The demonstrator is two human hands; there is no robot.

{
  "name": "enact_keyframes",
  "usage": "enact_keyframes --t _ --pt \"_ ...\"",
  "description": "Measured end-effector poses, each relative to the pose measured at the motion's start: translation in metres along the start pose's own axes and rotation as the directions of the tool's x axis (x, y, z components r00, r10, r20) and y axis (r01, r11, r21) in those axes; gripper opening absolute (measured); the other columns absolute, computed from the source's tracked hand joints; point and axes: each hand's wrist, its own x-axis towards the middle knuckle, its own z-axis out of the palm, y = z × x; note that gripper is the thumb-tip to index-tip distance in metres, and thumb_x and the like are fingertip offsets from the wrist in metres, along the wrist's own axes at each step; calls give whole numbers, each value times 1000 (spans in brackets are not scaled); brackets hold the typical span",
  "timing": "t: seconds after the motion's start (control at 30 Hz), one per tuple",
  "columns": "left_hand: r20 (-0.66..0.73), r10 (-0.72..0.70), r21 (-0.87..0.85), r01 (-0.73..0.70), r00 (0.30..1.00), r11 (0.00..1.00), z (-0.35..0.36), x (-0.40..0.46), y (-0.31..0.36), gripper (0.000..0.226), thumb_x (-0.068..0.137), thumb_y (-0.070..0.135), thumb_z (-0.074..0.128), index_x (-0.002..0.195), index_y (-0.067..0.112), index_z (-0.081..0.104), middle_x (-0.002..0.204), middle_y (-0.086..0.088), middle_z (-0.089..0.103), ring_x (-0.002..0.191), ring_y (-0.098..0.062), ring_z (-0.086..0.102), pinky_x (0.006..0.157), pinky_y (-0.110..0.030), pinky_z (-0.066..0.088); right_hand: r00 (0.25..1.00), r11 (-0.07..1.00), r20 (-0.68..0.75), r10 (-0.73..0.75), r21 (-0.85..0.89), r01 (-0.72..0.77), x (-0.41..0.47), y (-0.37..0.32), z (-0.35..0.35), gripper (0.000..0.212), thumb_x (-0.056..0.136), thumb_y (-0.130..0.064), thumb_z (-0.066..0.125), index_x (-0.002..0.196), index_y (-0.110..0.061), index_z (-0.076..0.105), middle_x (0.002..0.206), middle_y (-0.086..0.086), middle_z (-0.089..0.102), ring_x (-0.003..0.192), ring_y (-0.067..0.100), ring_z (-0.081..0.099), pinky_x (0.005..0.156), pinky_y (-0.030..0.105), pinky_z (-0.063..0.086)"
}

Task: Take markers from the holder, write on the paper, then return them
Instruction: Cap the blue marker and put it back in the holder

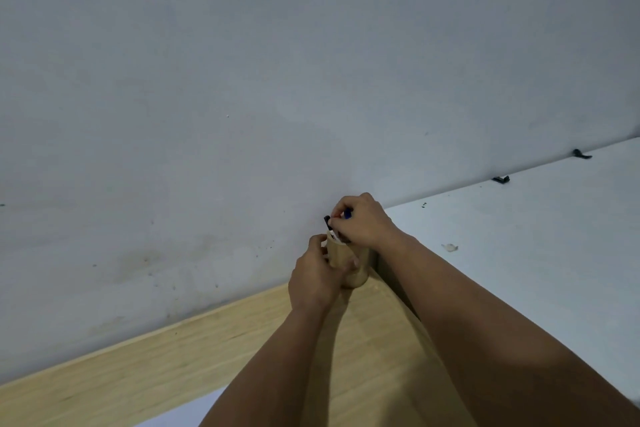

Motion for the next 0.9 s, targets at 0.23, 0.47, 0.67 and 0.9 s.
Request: enact_keyframes --t 0.23,0.47,0.67,0.9 --pt "10 1 37 -2 1000 999 -1 1 -1 72 78 53 82 138 28 51 122 6 74 106 -18 72 85 -43 61 1000 998 21 12 68 -13 1 4 3 11 86 -39 82 78 -37 74 93 -8 75 96 19 71 93 49 63" --pt "-1 2 60 -2 1000 998 1 4 -6 69 77 53 81 135 31 52 122 9 74 108 -19 71 86 -44 60 998 998 -36 46 45 -45 -3 5 -4 17 90 -37 77 73 -36 77 83 -16 78 89 7 70 91 43 52" --pt "18 -11 47 10 1000 999 -14 -3 -2 62 88 48 69 143 27 52 131 3 69 111 -21 69 89 -37 56 952 977 -301 -50 184 110 -15 -22 -40 19 94 -43 78 94 -24 83 92 -14 79 99 15 74 100 46 57" --pt "-63 -17 81 22 998 996 -83 -28 25 34 91 33 63 123 24 71 120 5 74 109 -17 68 94 -36 53 936 869 -344 -70 439 227 -53 -83 -96 20 108 -28 61 100 -15 73 74 0 73 75 19 73 82 36 59"
